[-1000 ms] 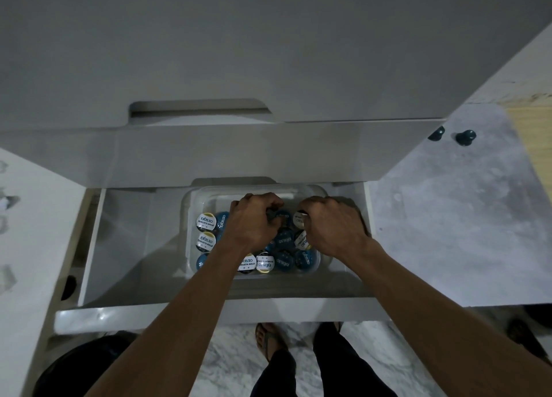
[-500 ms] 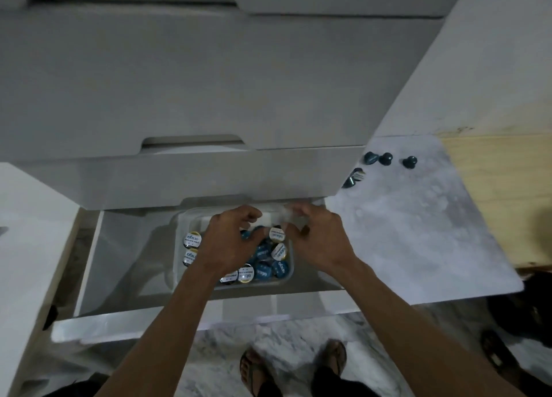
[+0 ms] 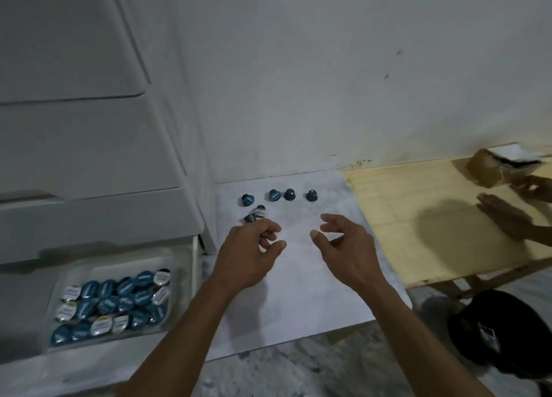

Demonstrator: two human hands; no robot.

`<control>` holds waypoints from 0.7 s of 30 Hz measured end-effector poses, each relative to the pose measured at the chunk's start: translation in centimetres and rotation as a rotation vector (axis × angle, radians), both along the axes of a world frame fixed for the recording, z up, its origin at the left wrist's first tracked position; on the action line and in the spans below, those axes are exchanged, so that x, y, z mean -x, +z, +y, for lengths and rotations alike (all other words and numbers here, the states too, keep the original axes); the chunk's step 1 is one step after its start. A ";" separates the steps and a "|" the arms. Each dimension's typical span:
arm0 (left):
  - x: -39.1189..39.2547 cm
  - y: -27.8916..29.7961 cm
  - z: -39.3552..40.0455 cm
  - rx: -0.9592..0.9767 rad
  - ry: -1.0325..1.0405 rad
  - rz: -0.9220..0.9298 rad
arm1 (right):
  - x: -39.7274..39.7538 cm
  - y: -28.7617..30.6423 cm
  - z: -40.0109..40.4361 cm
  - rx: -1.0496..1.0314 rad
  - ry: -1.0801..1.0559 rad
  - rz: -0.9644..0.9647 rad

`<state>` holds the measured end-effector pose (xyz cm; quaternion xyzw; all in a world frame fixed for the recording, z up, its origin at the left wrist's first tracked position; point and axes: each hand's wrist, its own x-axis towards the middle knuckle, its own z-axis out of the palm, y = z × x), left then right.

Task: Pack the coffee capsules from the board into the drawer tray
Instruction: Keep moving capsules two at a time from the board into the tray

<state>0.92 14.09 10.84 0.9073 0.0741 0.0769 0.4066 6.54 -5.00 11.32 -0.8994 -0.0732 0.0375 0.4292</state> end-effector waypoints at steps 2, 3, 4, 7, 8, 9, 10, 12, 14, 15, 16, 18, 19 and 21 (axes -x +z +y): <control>-1.5 -1.7 -3.8 -0.017 0.020 0.071 | -1.7 -1.0 -4.2 0.024 -0.009 0.032; -2.0 -2.4 -5.3 -0.024 0.032 0.105 | -2.7 -1.5 -5.9 0.039 -0.008 0.055; -2.5 -3.1 -6.6 -0.030 0.041 0.136 | -3.5 -2.0 -7.3 0.054 -0.007 0.080; -3.7 -4.5 -8.4 -0.065 0.070 0.220 | -6.3 -3.4 -9.3 0.071 0.019 0.145; -4.5 -5.0 -8.4 -0.088 0.081 0.242 | -7.3 -4.0 -9.2 0.080 0.044 0.155; -5.4 -5.5 -8.3 -0.109 0.095 0.260 | -8.3 -4.6 -8.8 0.091 0.071 0.162; -6.5 -5.9 -7.9 -0.128 0.108 0.280 | -9.4 -5.3 -8.2 0.102 0.094 0.172; -9.2 -6.8 -6.7 -0.173 0.126 0.320 | -11.5 -6.6 -6.6 0.131 0.141 0.174; -12.2 -7.8 -5.4 -0.198 0.133 0.329 | -13.6 -7.9 -5.1 0.182 0.178 0.168; -13.8 -8.2 -4.8 -0.205 0.136 0.329 | -14.7 -8.5 -4.4 0.205 0.184 0.166; -15.4 -8.7 -4.3 -0.211 0.144 0.334 | -15.9 -9.0 -3.8 0.230 0.192 0.170; -18.4 -9.8 -3.5 -0.215 0.166 0.346 | -18.3 -10.2 -2.5 0.293 0.224 0.175; -20.0 -10.4 -3.2 -0.228 0.161 0.346 | -19.5 -10.8 -1.9 0.329 0.237 0.163; -22.6 -11.9 -2.9 -0.270 0.152 0.362 | -21.9 -12.1 -0.7 0.391 0.259 0.131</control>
